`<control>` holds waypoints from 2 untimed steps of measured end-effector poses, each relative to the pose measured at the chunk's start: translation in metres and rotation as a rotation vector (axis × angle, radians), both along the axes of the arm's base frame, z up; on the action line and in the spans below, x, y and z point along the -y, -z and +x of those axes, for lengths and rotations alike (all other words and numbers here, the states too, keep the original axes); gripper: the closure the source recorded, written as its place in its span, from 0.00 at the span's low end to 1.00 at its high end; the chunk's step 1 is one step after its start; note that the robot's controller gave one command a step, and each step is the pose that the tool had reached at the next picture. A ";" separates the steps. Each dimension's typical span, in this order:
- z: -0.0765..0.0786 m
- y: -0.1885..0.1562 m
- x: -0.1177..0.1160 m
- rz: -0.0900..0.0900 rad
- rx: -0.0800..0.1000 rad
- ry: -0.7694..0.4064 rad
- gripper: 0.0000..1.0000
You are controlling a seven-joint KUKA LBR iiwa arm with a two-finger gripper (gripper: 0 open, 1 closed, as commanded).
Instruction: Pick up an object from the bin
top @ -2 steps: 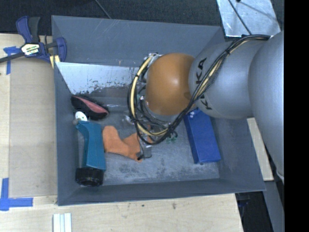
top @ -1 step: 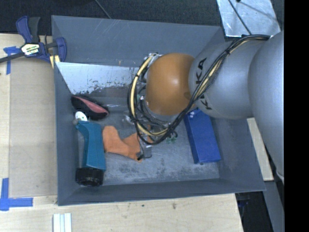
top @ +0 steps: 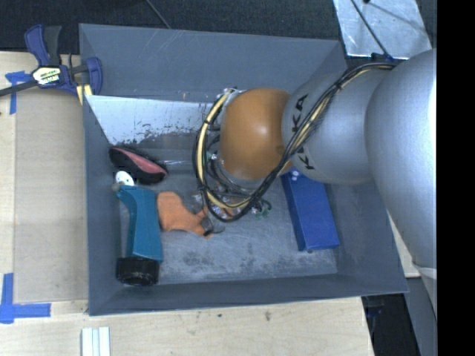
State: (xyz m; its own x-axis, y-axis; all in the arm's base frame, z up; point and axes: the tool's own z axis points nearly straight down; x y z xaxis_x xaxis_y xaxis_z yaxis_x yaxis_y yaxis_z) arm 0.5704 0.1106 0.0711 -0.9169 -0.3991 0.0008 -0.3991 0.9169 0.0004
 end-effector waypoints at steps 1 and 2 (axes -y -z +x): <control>0.000 0.000 0.000 0.000 0.000 0.001 1.00; 0.019 -0.146 -0.016 0.002 0.006 -0.054 1.00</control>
Offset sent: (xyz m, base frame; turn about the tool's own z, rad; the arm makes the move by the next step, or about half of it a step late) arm 0.0171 0.0164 0.1448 -0.0570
